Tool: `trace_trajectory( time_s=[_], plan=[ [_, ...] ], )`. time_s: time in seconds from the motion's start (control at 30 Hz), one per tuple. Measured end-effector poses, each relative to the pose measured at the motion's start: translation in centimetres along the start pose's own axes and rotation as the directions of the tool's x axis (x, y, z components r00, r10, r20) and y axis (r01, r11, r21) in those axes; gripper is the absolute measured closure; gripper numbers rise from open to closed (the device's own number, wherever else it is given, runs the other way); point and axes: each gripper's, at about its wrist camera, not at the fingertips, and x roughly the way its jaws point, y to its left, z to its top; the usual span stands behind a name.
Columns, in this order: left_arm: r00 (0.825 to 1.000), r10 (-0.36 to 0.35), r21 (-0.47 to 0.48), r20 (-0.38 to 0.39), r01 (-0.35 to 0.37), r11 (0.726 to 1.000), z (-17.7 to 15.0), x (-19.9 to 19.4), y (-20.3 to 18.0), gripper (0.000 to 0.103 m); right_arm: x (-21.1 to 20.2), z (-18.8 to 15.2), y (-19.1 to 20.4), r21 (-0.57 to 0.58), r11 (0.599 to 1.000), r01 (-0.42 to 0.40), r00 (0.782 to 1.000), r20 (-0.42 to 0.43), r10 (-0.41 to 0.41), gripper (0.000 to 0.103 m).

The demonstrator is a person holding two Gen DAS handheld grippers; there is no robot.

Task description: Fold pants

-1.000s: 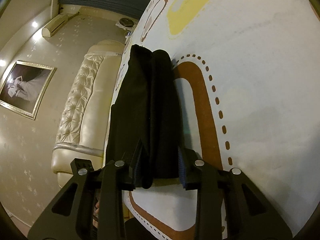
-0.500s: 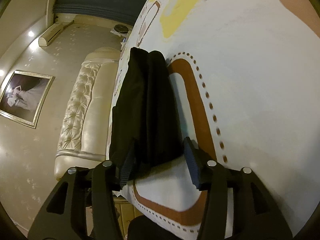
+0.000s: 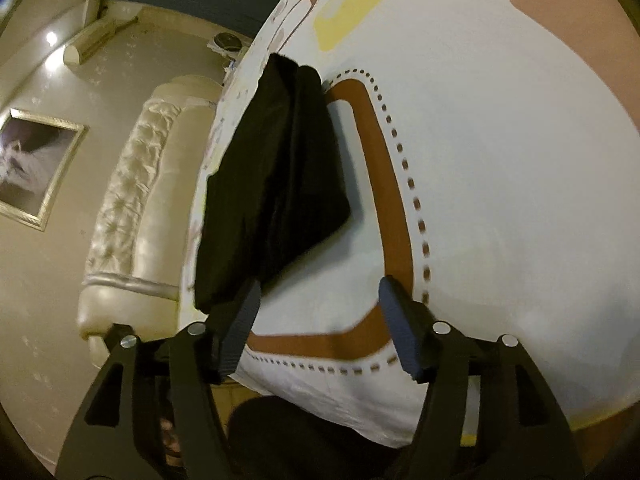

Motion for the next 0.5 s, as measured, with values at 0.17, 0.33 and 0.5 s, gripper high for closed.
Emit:
trace_trajectory(
  time_s=[0.17,0.33,0.5],
  plan=[
    [0.998,0.044,-0.001,0.045,-0.044,0.999,-0.4,-1.7,-0.5,0.022,-0.2,-1.5,1.0,-0.051,0.995,0.081,0.997,0.015,-0.080,0.036],
    [0.996,0.064,-0.014,0.064,-0.063,0.998,-1.2,-2.5,-0.8,0.018,0.1,-2.6,3.3,-0.143,0.974,0.175,0.984,0.033,-0.172,0.033],
    [0.994,0.080,0.017,0.075,-0.082,0.997,-1.7,-3.2,-1.5,0.017,0.5,-3.8,5.8,-0.275,0.913,0.303,0.953,0.085,-0.291,0.030]
  ],
)
